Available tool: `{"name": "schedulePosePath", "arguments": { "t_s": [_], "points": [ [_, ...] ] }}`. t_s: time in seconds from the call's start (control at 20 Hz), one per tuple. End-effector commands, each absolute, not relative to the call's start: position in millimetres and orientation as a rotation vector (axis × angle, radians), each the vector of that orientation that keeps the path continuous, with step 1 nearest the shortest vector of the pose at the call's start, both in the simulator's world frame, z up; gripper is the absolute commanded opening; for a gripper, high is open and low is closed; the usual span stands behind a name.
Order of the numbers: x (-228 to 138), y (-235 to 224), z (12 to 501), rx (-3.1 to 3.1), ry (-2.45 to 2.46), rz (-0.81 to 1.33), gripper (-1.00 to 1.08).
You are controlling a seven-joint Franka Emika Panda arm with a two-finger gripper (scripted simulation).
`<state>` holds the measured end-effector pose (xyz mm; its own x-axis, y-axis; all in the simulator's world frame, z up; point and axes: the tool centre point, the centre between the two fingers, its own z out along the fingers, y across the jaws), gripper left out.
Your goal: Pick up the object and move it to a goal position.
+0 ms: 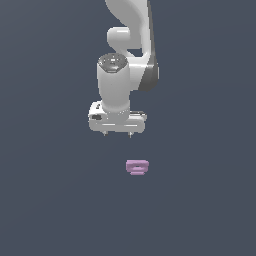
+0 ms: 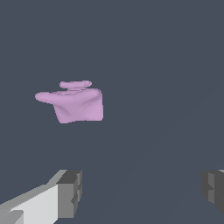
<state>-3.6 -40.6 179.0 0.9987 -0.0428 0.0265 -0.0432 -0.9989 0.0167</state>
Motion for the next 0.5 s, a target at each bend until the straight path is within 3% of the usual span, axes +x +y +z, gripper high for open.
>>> {"name": "schedulePosePath", "arguments": {
  "t_s": [0.0,0.45],
  "points": [
    [-3.6,-40.6,179.0,3.123,-0.067,0.041,1.0],
    [-2.0,-13.3,179.0,3.132,-0.056,0.049,1.0]
  ]
}}
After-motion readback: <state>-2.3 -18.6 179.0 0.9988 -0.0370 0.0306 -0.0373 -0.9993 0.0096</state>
